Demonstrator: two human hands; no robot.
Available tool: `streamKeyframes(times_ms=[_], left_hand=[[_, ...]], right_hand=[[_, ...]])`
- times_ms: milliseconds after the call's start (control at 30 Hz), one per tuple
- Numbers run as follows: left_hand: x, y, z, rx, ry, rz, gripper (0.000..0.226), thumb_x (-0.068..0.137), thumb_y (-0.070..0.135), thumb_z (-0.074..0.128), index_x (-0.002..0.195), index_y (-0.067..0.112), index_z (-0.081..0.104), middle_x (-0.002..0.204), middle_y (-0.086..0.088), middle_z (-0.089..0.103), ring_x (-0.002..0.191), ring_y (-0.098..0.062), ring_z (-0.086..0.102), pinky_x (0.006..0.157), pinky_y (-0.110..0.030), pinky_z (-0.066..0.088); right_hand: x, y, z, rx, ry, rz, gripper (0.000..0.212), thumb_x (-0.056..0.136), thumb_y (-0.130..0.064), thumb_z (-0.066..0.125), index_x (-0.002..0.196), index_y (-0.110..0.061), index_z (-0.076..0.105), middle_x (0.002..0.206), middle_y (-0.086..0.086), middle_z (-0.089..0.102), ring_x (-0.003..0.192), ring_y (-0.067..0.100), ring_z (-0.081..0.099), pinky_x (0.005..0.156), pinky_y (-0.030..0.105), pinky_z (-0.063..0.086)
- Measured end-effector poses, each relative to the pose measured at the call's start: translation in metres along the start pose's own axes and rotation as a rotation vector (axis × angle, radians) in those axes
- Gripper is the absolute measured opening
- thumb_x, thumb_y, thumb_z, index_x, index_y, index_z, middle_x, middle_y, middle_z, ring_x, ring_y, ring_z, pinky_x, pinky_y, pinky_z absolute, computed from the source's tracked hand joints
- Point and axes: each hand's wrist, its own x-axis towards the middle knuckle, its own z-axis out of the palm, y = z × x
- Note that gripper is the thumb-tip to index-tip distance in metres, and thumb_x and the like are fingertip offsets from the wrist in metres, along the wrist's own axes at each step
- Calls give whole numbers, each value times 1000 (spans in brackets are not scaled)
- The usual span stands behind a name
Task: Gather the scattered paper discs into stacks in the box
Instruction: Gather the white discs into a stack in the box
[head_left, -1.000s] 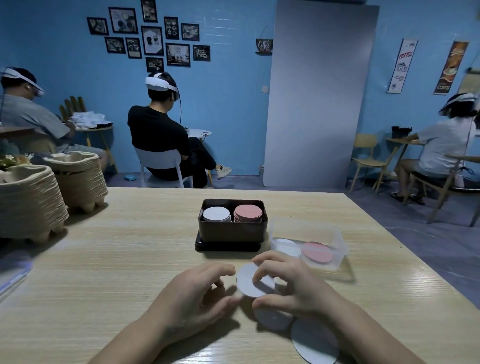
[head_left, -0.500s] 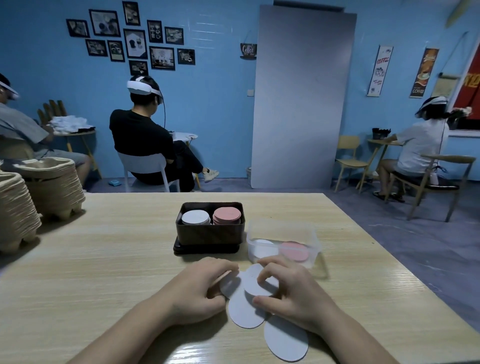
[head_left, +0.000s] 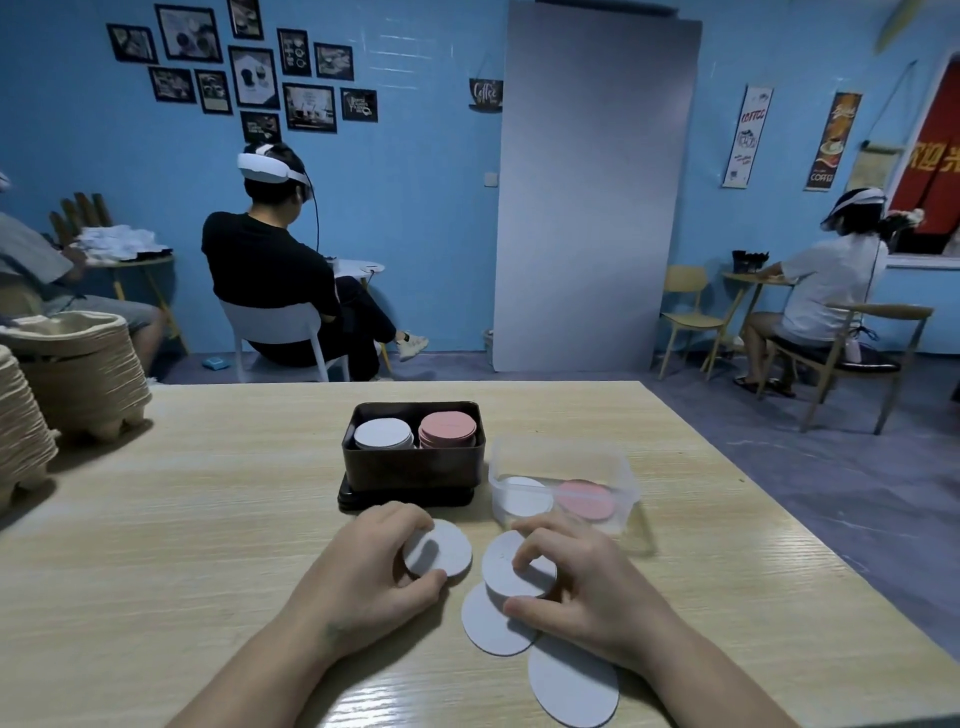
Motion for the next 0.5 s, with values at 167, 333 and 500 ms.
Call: streamKeyframes(times_ms=[167,333,500], left_hand=[[-4,5,-2,-70,78,-1,41,83,56,65,116,34,58,110,24,59,106,-2,57,89,-30,51],[-5,11,-1,-57,20,79,45,86,60,65,122,34,58,118,24,60,113,2,55,94,-27,50],[-4,11,3,-34,23,116,41,84,61,66,115,37,55,122,22,62,114,0,56,91,-28,50]], right_hand=[[0,-3,0,-32,-17,-13,35,78,-58,78,95,-31,63,130,-23,58,127,-1,50,101,30,46],[3,-6,0,-30,-12,-56,45,82,-59,76,117,-37,60,130,-21,59,124,4,53,100,33,48],[4,-9,4,-82,-75,-157,44,94,-58,66,132,-41,56,141,-19,51,129,3,49,104,24,44]])
